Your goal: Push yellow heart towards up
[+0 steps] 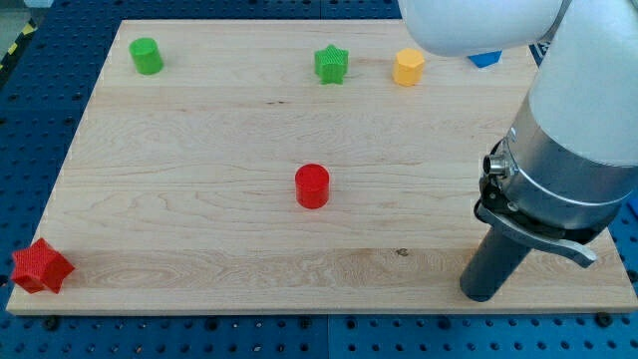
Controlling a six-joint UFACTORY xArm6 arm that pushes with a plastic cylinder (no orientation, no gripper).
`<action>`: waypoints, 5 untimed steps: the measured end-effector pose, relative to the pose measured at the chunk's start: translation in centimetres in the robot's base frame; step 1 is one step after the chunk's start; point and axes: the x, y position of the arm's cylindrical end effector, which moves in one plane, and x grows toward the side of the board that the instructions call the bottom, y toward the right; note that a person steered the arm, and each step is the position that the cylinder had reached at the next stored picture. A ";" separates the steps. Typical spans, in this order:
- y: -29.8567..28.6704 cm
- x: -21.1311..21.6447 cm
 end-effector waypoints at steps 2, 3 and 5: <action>-0.9 -15.4; -0.9 -16.7; -0.9 -6.2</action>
